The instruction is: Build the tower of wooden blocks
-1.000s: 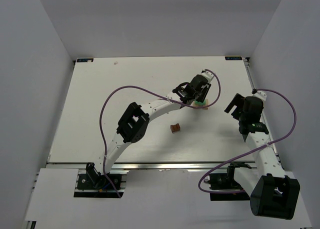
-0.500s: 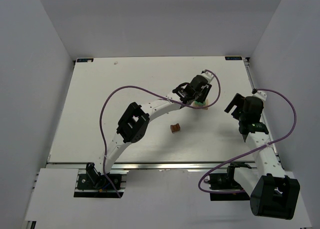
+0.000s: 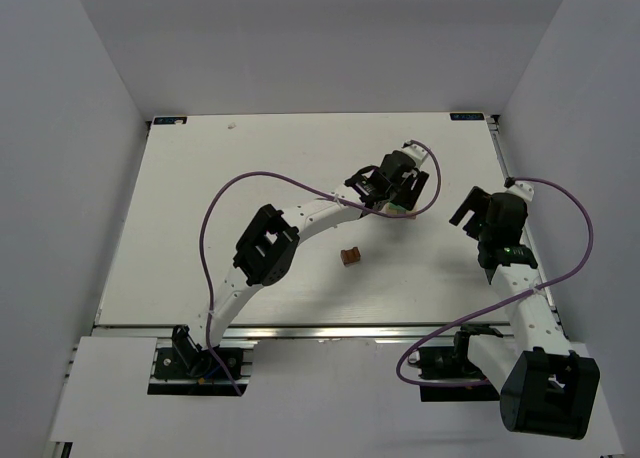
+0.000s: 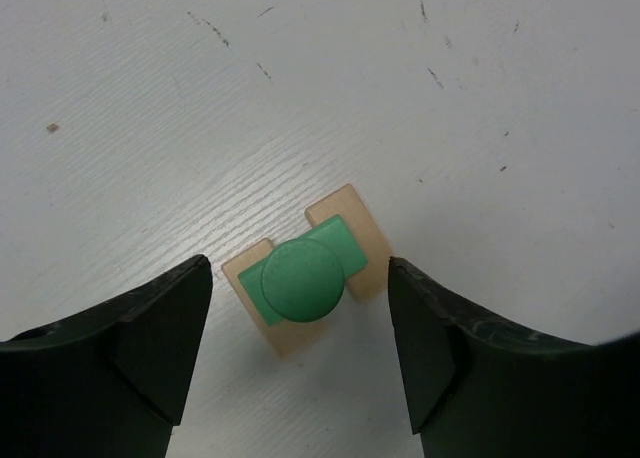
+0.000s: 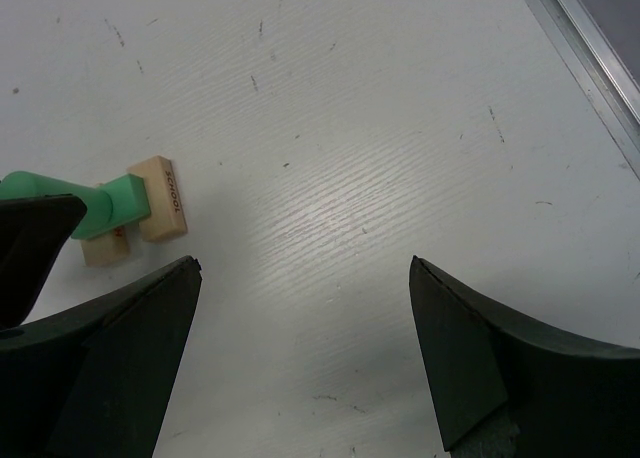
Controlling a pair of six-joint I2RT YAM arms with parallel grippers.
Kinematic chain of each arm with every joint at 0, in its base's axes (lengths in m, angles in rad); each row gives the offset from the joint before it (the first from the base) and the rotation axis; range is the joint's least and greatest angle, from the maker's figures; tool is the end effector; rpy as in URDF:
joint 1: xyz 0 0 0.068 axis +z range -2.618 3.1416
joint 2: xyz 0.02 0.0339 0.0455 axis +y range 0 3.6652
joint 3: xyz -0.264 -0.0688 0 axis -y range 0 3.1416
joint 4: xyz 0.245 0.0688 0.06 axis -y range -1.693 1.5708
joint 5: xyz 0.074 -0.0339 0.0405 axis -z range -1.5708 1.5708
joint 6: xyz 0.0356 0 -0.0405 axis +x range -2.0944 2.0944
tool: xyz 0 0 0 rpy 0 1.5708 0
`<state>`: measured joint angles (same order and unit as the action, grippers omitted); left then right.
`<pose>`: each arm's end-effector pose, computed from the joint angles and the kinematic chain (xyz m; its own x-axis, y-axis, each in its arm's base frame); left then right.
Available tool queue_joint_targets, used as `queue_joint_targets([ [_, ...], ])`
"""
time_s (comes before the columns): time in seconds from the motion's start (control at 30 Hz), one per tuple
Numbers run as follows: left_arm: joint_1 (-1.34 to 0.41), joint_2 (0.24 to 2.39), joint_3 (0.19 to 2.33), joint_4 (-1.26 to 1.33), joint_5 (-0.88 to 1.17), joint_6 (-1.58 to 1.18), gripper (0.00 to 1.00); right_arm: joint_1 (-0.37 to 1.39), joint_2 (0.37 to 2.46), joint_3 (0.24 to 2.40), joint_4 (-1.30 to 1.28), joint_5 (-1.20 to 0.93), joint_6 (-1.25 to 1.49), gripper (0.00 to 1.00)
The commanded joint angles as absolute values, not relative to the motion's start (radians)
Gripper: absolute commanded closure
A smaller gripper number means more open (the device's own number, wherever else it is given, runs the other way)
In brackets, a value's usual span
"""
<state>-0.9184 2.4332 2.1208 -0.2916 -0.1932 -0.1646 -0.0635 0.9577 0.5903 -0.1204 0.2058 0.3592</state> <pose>0.3465 -0.4422 0.2052 -0.4522 0.3270 -0.8298 0.6182 0.7856 -0.0273 0.2136 -0.0209 0.2464 -0.3527 0.3672 -0.8607 0.3912 0.8934 0.2209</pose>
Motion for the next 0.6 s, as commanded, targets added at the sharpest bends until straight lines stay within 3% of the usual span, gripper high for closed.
queue_joint_targets([
  [0.0, -0.920, 2.396, 2.118, -0.285, -0.187, -0.164, 0.18, -0.066, 0.951, 0.578, -0.074, 0.201, 0.350, 0.11],
  [0.3, -0.920, 2.316, 2.103, -0.291, -0.146, -0.172, 0.02, -0.067, 0.927, 0.574, -0.071, 0.183, 0.342, 0.11],
  [0.57, -0.920, 2.194, 2.053, -0.287, -0.078, -0.196, 0.02, -0.067, 0.877, 0.566, -0.061, 0.153, 0.322, 0.10],
])
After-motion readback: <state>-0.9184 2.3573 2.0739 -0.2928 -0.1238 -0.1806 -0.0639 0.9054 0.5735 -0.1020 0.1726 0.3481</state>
